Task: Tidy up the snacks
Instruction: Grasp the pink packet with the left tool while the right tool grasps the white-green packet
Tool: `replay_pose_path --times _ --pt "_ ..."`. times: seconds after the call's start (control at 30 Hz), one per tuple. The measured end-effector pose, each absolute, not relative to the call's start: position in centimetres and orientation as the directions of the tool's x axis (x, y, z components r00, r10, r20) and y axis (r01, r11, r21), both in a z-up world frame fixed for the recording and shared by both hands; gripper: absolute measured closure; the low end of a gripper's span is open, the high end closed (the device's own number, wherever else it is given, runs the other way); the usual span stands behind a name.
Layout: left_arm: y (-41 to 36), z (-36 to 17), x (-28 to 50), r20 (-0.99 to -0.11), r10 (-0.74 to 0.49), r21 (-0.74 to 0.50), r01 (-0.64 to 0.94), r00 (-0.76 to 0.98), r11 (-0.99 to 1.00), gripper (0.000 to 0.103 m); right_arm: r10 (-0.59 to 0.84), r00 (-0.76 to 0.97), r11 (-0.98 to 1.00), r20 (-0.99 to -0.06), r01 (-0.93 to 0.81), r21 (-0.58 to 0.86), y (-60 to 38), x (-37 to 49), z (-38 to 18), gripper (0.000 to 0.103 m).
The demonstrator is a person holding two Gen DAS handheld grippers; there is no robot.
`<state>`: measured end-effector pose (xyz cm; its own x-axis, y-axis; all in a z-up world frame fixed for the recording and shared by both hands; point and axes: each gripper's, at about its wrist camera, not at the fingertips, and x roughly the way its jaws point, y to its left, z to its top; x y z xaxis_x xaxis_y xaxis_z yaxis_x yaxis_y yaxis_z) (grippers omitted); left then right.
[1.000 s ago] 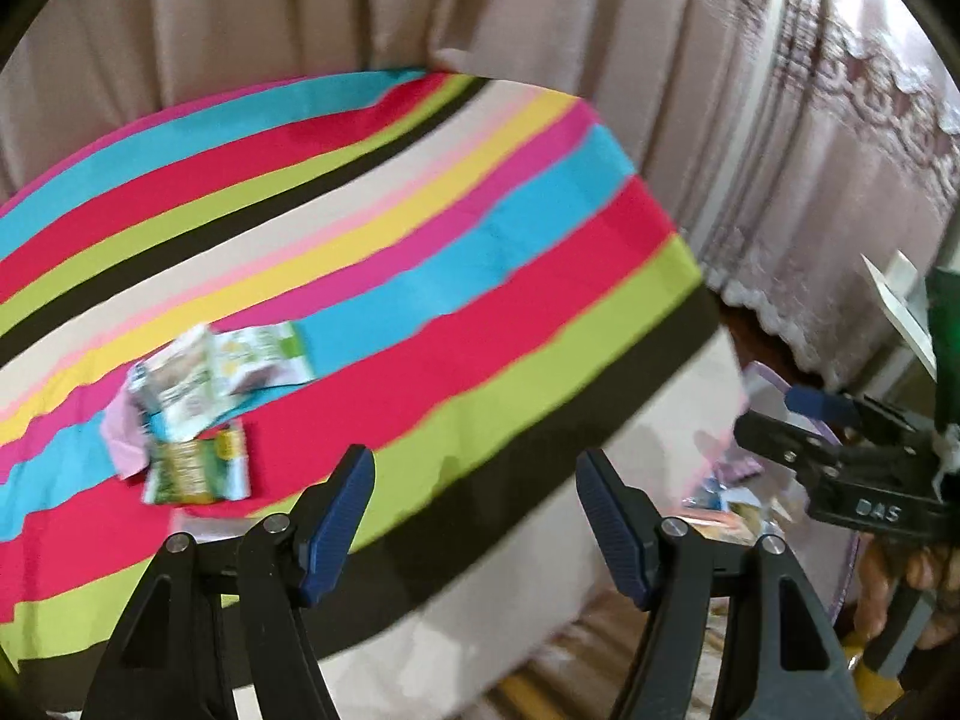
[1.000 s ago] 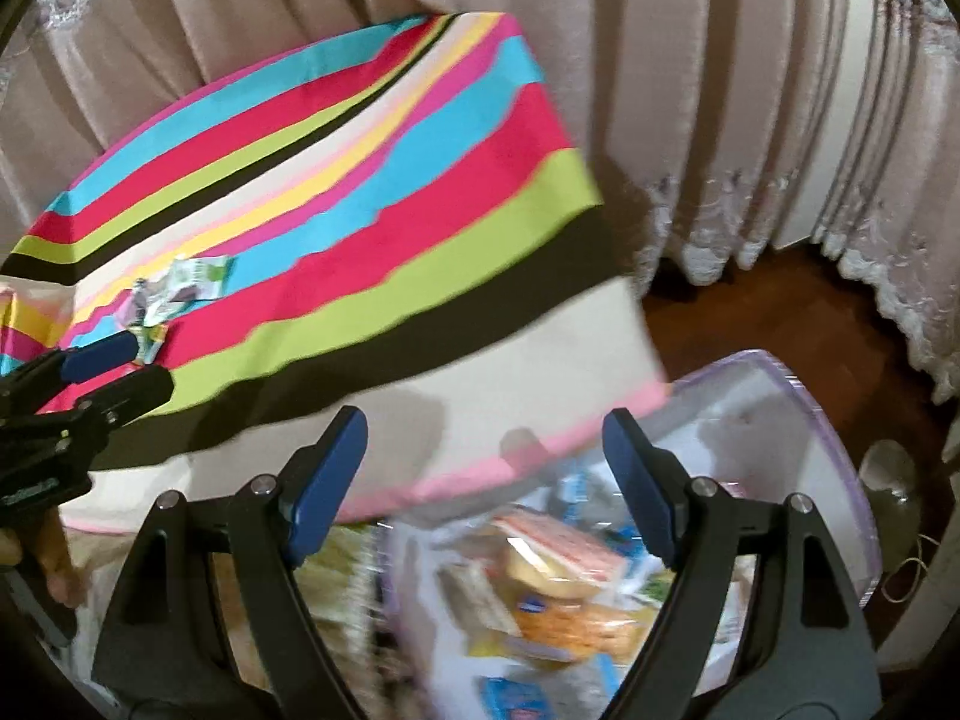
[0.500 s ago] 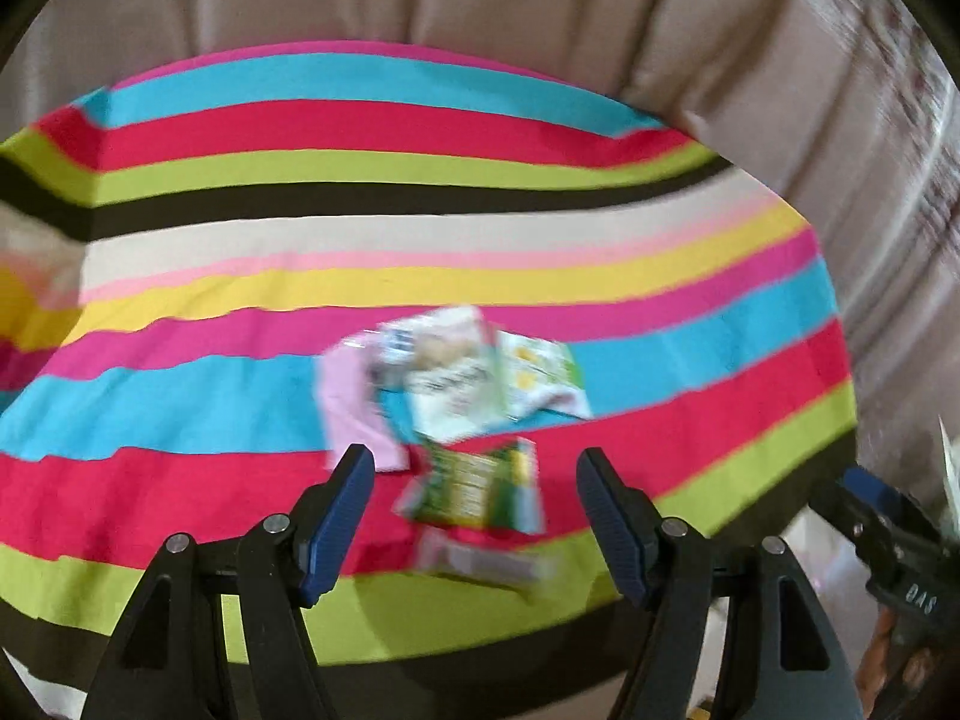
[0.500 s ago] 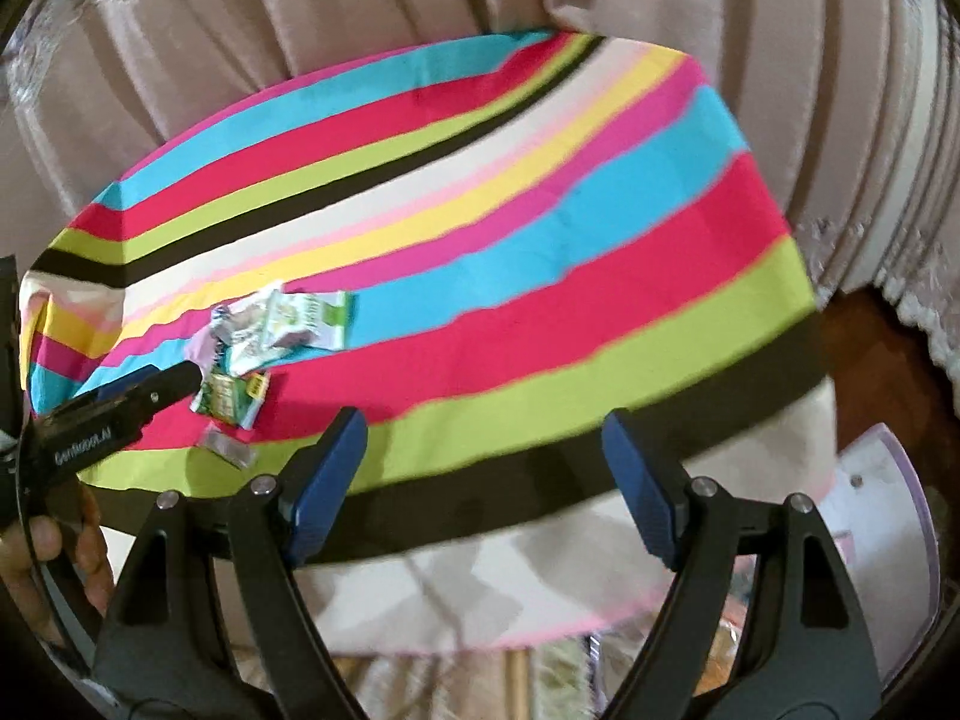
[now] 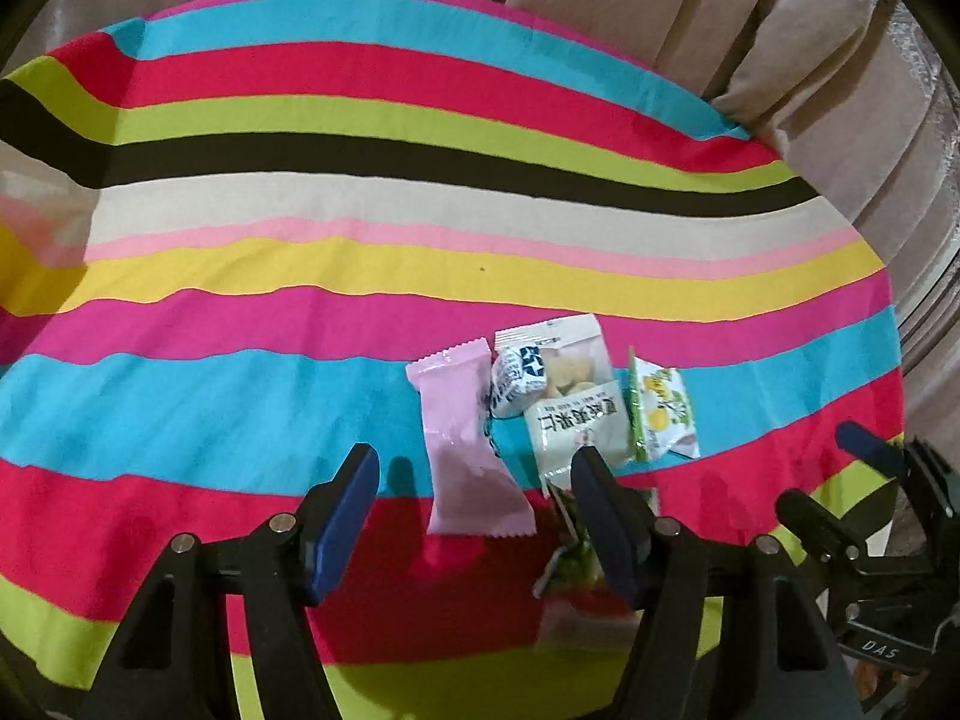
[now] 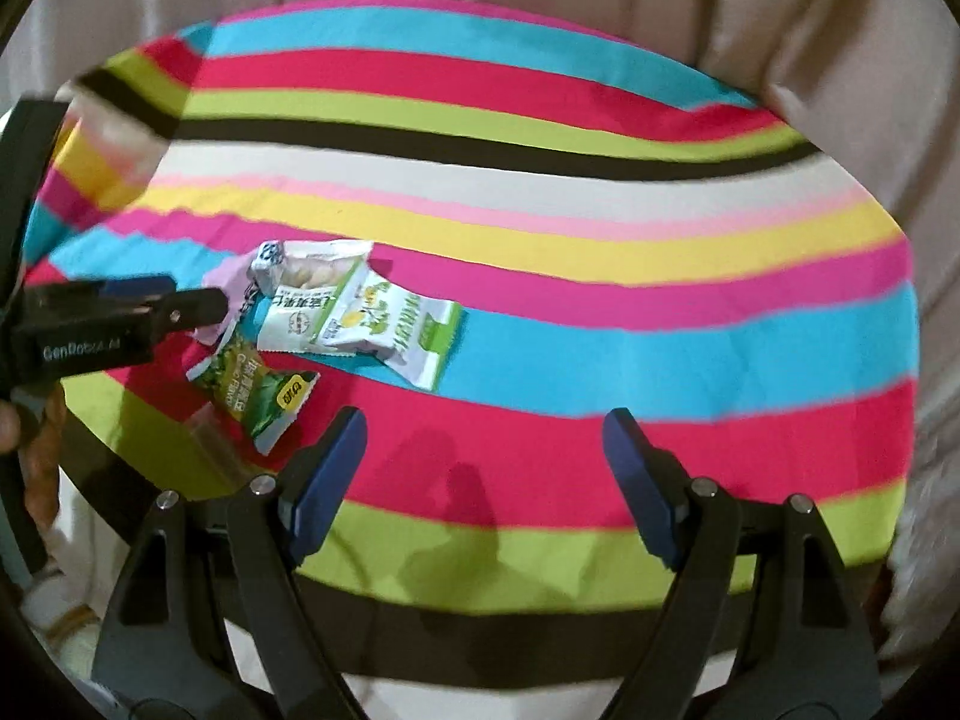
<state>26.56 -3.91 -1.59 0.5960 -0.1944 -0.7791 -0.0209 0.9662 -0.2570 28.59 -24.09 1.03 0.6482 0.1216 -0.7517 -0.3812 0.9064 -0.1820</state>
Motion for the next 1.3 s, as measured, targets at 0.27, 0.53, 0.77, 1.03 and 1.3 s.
replay_pose_path --times 0.27,0.53,0.77,1.03,1.3 --pt "-4.5 -2.9 28.4 -0.804 -0.130 -0.173 -0.018 0.581 0.985 0.058 0.165 0.617 0.765 -0.769 -0.572 -0.295 -21.2 31.7 -0.6 0.020" --pt "-3.7 -3.0 28.8 -0.785 -0.104 -0.143 -0.014 0.611 0.990 0.076 0.209 0.543 0.669 -0.813 -0.686 -0.286 -19.4 34.9 -2.2 0.020" --pt "-2.5 -3.1 28.5 -0.774 -0.097 -0.149 -0.032 0.625 0.988 0.078 0.237 0.488 0.723 -0.840 -0.666 -0.183 -19.6 37.8 -3.1 0.034" --pt "-1.4 -3.0 27.8 -0.770 -0.097 -0.170 -0.056 0.631 0.984 0.081 0.263 0.487 0.845 -0.833 -0.533 -0.045 -21.7 37.9 -3.7 0.061" --pt "-1.4 -3.2 28.0 -0.768 -0.097 -0.180 -0.068 0.633 0.981 0.082 0.151 0.554 0.939 -0.819 -0.340 -0.058 -24.0 35.1 -4.0 0.063"
